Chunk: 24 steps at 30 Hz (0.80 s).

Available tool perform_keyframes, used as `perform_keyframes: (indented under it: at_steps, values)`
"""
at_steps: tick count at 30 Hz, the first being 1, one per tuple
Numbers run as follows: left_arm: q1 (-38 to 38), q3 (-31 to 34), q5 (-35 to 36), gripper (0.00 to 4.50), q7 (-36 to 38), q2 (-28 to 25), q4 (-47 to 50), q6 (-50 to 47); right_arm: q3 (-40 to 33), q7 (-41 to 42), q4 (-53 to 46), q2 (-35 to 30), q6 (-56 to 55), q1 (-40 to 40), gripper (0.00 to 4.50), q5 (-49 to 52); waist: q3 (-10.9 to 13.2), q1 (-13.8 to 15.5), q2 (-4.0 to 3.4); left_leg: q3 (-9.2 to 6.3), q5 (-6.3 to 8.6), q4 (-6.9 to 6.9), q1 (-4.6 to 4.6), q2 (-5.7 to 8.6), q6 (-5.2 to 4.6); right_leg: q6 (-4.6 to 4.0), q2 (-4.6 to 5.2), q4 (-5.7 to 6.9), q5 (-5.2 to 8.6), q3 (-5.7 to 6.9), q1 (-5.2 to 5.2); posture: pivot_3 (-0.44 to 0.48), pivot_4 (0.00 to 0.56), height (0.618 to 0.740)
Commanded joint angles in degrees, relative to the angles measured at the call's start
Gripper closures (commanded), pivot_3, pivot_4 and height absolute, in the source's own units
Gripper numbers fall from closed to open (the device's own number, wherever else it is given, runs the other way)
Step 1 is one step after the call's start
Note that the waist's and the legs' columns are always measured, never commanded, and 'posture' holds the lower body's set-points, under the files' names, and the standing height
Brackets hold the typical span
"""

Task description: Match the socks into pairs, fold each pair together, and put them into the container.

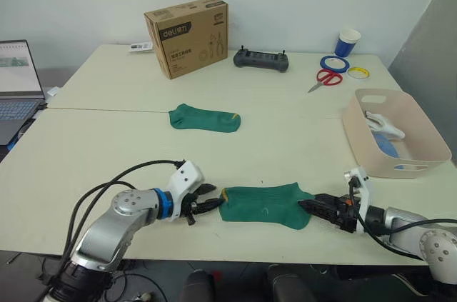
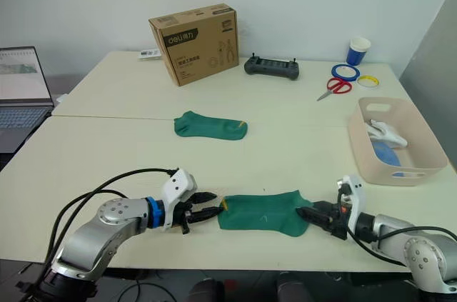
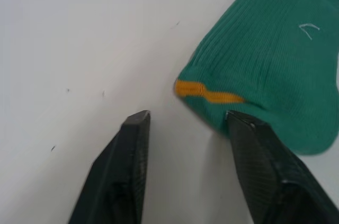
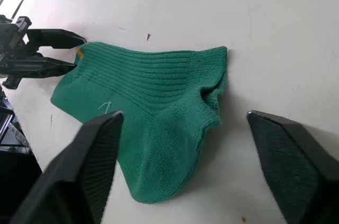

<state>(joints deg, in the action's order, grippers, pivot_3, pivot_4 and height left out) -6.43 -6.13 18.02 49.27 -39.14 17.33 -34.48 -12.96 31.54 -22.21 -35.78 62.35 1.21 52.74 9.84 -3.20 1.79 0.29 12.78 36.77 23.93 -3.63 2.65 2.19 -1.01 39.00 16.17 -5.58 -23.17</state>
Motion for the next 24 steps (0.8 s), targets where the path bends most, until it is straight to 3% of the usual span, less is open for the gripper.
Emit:
perform_keyframes:
  at_steps: [1, 6, 10, 14, 21, 23, 24]
  values:
    - [0.6, 4.6, 1.7, 1.05, 1.2, -1.8, -0.4, 1.2, -4.7, 1.4, 1.7, -3.2, -1.3, 0.7, 0.0, -0.8, 0.0, 0.0, 0.02, 0.02, 0.0, 0.0, 0.0, 0.02, 0.0, -0.02, 0.03, 0.0, 0.01, -0.01, 0.0, 0.0, 0.15, 0.74]
    - [0.6, 6.4, 1.1, 1.05, 5.3, -5.3, -0.5, 6.3, -5.8, 4.9, 0.5, -4.8, -7.3, -2.3, 0.0, -2.0, 0.1, 0.0, 0.12, 0.12, 0.0, 0.0, 0.02, 0.02, 0.0, -0.09, 0.07, -0.02, 0.06, -0.05, -0.03, 0.0, 0.15, 0.74]
    - [-3.4, 4.8, 1.4, 1.23, 6.5, -4.2, 0.1, 9.2, 3.4, 12.5, -3.8, -8.2, -18.8, -5.2, 0.18, -11.7, 0.2, 0.0, 0.05, 0.1, 0.0, -0.06, -0.01, 0.02, 0.0, -0.1, 0.05, -0.02, 0.06, -0.03, -0.05, 0.0, 0.15, 0.74]
    - [-6.9, 1.0, 2.2, 2.28, 7.4, -0.6, 2.1, 9.9, 15.2, 19.8, -3.7, -10.4, -32.9, -7.5, 1.31, -24.1, 0.2, 0.0, 0.06, 0.13, 0.0, -0.05, 0.01, 0.02, 0.0, 0.15, 0.06, -0.05, -0.04, 0.0, -0.03, 0.0, 0.15, 0.74]
    - [-11.5, -10.8, -3.6, 4.5, 8.5, 6.1, -2.6, 14.2, 27.6, 24.9, 5.6, -3.4, -43.5, -14.3, 3.88, -33.3, 0.2, 0.2, 0.09, 0.14, 0.0, -0.04, 0.05, 0.02, 0.0, 0.28, 0.03, -0.03, -0.06, 0.01, -0.04, 0.0, 0.15, 0.74]
    - [-12.6, -14.0, -5.7, 4.5, 8.9, 7.4, -5.3, 15.2, 29.3, 25.8, 9.0, -2.2, -45.5, -14.6, 4.48, -35.2, 0.2, 0.2, 0.09, 0.09, 0.0, -0.03, 0.03, 0.01, 0.0, 0.26, -0.01, 0.01, -0.07, 0.02, -0.04, 0.0, 0.15, 0.74]
    - [-12.9, -14.9, -6.4, 4.5, 9.2, 7.6, -6.0, 15.5, 29.5, 26.2, 10.2, -1.8, -46.0, -14.6, 4.48, -35.7, 0.2, 0.2, 0.09, 0.06, 0.0, -0.01, 0.02, 0.02, 0.0, 0.26, -0.01, 0.02, -0.07, 0.04, -0.02, 0.0, 0.15, 0.74]
